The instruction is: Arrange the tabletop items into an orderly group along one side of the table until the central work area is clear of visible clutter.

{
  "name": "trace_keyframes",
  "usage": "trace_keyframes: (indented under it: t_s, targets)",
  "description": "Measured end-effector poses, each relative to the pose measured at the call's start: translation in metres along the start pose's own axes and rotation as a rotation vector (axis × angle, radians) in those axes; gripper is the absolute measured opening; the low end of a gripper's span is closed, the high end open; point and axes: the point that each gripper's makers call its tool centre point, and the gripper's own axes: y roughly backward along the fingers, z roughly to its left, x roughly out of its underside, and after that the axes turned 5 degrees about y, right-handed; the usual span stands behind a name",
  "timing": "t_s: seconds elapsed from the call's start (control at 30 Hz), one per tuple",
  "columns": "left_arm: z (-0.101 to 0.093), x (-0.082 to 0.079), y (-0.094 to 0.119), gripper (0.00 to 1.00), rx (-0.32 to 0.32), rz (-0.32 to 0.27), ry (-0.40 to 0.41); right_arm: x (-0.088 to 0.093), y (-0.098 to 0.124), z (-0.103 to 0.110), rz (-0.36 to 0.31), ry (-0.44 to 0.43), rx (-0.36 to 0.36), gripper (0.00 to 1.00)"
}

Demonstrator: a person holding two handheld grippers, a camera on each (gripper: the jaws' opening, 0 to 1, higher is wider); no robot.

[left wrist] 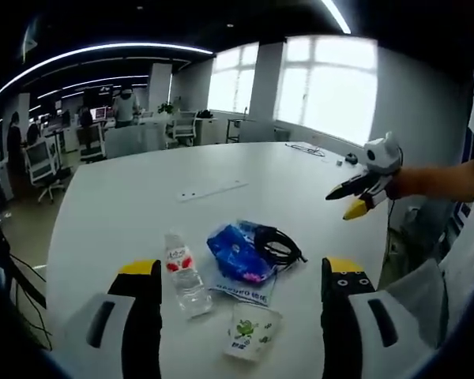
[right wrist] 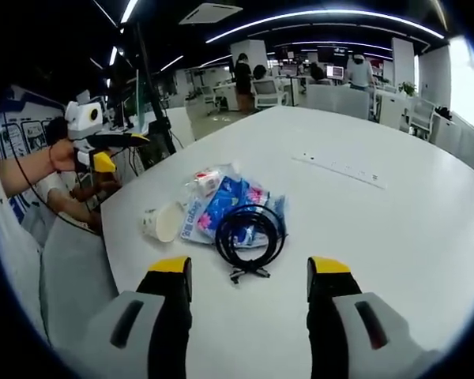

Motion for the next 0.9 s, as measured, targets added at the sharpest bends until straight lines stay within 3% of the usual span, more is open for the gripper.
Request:
trace_keyframes:
  t_s: [0.9]
  targets:
    - [-0.003, -0.006, -0.039, 0.81, 0.043, 0.007, -0.001, -0.002, -0.038, -0.016, 0.015, -0.017, -0.007, 0.51]
